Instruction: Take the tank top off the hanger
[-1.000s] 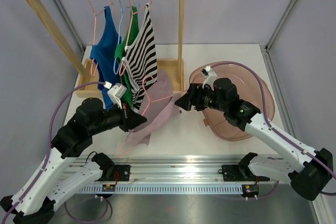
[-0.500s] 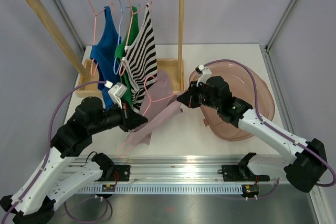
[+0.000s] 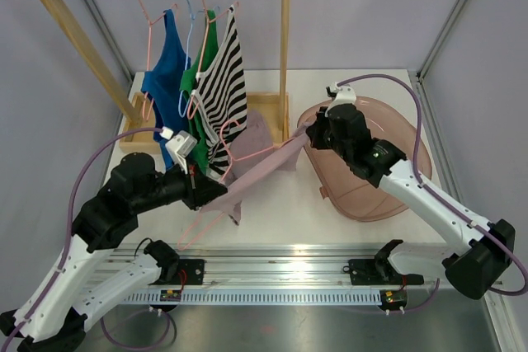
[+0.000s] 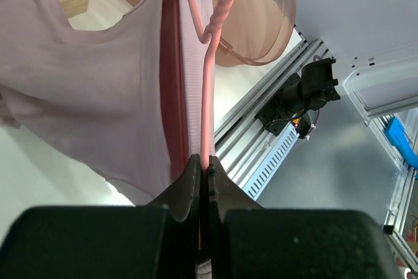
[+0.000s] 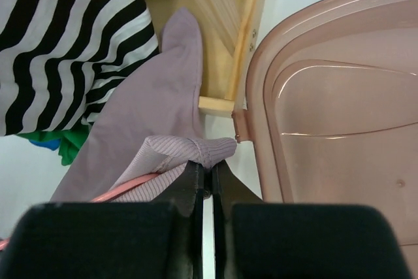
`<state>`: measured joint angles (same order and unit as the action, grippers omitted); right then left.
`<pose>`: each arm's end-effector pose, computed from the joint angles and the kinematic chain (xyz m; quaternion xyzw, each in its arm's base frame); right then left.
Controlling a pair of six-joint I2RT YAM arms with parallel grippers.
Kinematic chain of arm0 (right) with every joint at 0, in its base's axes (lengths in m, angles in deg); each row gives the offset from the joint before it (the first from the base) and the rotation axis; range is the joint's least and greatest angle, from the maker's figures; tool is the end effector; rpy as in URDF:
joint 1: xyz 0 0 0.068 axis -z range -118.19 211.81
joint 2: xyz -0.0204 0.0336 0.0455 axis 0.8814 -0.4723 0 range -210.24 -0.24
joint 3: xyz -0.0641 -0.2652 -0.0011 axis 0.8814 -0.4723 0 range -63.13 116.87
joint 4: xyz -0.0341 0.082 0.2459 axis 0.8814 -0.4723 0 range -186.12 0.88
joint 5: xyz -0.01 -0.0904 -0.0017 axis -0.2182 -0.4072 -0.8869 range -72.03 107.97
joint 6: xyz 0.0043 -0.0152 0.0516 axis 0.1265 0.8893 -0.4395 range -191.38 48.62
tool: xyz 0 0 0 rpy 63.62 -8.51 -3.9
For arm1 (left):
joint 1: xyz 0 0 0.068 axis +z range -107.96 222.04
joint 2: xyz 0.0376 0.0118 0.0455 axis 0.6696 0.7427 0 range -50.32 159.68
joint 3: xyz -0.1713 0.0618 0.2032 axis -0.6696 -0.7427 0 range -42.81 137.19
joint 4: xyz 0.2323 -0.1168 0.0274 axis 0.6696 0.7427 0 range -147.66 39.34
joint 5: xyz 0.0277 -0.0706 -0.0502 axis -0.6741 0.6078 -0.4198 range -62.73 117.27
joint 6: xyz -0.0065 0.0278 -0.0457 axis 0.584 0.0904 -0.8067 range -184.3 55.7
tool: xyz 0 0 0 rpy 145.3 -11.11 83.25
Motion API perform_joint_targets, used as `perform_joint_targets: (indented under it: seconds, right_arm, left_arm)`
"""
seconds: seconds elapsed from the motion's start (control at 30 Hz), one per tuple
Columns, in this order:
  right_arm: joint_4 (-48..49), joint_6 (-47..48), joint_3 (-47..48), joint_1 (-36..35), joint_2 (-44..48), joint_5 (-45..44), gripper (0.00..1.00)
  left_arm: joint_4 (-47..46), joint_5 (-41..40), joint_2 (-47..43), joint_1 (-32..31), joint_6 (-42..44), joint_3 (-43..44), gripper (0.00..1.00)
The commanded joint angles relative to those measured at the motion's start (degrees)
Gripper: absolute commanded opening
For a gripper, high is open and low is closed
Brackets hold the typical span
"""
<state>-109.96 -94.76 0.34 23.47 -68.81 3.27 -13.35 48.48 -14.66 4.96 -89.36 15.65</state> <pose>0.2177 0.1607 0.3498 -0.0423 0.8425 0.1766 0.5071 0.0783 -0.0753 0.3783 0.1881 0.7972 -0.4157 0.3952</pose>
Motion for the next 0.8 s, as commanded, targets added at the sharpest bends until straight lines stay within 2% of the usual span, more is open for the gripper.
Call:
perform_joint_targets:
  seconds: [0.0, 0.23, 0.27, 0.33, 0.37, 0.47, 0.5, 0.6, 0.77]
  right_arm:
    - [-3.94, 1.14, 3.6, 1.79, -1.39, -4.05, 0.0]
    - [2.11, -1.05, -1.67, 1.79, 7.31, 11.07, 0.0]
    - [2.9, -1.41, -2.11, 1.87, 9.23, 13.71, 0.0]
    - [5.27, -2.81, -2.73, 1.87, 10.82, 23.28, 0.0]
    - [6.07, -3.51, -2.64, 1.87, 12.4, 29.49, 0.0]
    - [9.32, -8.51, -0.19, 1.79, 14.17, 37.96, 0.0]
    - [9.85, -9.66, 1.04, 1.79, 14.17, 43.21, 0.0]
    - [10.82, -13.97, 6.84, 1.61, 12.86, 50.27, 0.0]
    - [10.73, -15.38, 12.74, 0.38, 10.4, 52.66, 0.0]
  left_arm:
    - [-4.23, 3.23, -1.73, -0.27, -0.07, 2.1, 0.0]
    - [-16.44, -0.02, -3.31, -0.27, -0.78, 2.81, 0.0]
    - [-21.15, -1.25, -3.84, -0.27, -0.69, 2.54, 0.0]
    - [-27.15, -1.96, -3.93, -0.27, -0.78, 1.14, 0.0]
    - [-33.88, -2.05, -3.41, -0.27, -0.61, 0.7, 0.0]
    - [-44.01, -3.54, -1.22, -0.27, 1.93, 1.22, 0.0]
    - [-45.88, -4.16, 0.79, -0.27, 3.16, 2.27, 0.0]
    - [-51.42, -7.75, 4.92, -0.27, 7.12, 6.57, 0.0]
    - [-57.92, -19.96, 10.3, -0.27, 10.28, 10.8, 0.0]
